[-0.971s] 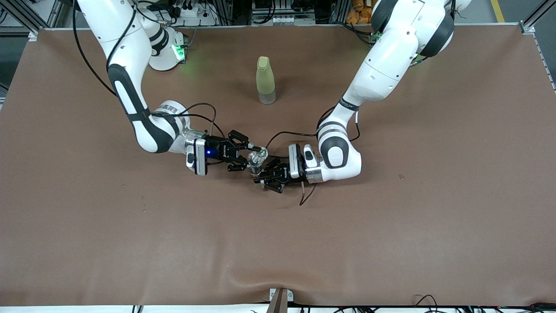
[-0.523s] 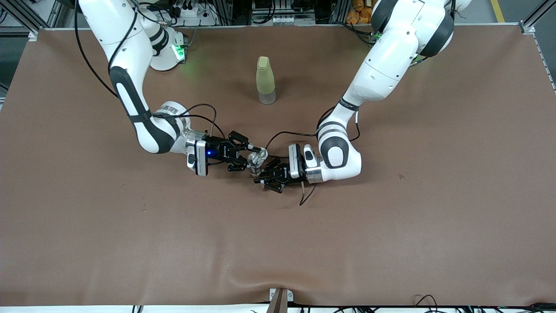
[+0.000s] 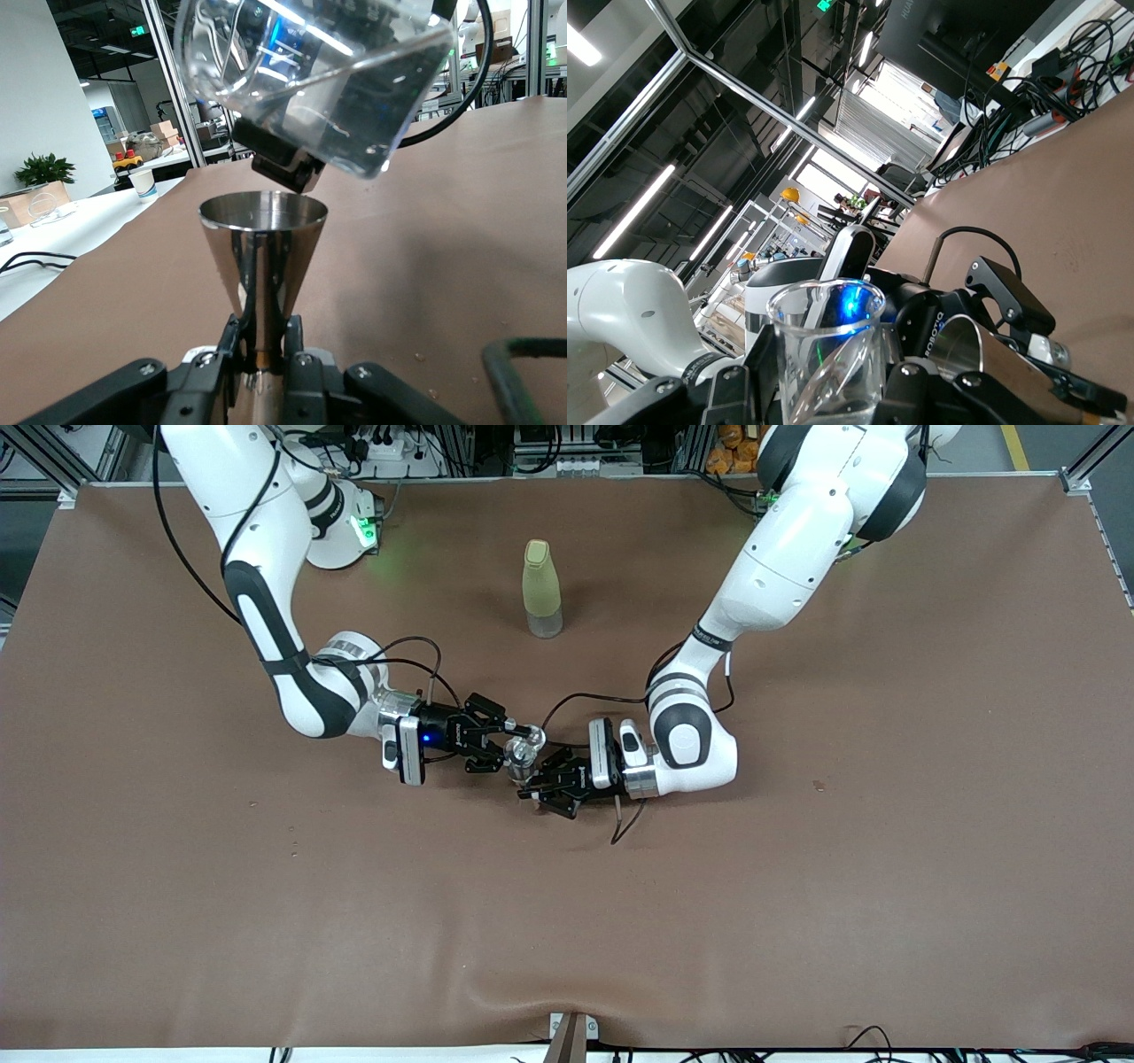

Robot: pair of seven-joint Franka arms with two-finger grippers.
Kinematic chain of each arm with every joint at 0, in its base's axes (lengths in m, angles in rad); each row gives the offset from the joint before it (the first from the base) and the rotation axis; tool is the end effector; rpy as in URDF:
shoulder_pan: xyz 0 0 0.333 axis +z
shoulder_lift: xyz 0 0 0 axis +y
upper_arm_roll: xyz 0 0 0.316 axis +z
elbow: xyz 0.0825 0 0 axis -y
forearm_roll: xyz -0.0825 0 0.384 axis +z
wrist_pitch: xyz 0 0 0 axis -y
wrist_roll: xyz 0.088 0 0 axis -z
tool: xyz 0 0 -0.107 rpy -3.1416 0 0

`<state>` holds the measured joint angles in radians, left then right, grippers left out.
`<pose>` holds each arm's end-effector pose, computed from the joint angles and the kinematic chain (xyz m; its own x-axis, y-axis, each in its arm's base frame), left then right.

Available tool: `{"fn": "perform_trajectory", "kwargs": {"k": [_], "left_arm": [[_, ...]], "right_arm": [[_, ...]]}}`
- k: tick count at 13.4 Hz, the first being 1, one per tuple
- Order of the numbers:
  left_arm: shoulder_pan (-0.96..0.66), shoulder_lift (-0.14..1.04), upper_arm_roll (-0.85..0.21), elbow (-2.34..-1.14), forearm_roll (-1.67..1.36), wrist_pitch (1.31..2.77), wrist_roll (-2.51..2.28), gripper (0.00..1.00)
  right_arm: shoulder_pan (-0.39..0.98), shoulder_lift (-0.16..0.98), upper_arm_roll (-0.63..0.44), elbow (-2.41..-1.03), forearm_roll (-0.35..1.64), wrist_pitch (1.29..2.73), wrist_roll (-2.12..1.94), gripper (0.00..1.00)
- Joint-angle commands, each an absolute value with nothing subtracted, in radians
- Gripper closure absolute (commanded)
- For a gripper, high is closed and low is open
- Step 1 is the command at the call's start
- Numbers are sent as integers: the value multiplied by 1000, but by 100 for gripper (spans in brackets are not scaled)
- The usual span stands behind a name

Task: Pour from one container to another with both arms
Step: 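Pour liquid from the beaker into the jigger with the right gripper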

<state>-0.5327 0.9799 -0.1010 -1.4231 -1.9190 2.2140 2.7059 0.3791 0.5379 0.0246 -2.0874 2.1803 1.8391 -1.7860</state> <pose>0.5778 -0.4444 0.1252 -0.2100 -0.2061 0.9557 -0.9748 -0.0315 -0.2210 0.5169 0.2917 0.1939 0.7765 -0.2364 0.5841 0.5763 -0.1085 -0.8100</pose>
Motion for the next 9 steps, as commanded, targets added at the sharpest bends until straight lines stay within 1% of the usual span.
{"fn": "perform_trajectory", "kwargs": {"k": [1, 9], "left_arm": [[-538, 991, -100, -1408, -1959, 2224, 2744, 100], [-537, 992, -100, -1408, -1959, 2223, 2746, 100]], "right_arm": [[376, 532, 29, -2100, 2209, 1836, -1743, 100], [379, 531, 29, -2102, 2209, 1832, -1657, 100]]}}
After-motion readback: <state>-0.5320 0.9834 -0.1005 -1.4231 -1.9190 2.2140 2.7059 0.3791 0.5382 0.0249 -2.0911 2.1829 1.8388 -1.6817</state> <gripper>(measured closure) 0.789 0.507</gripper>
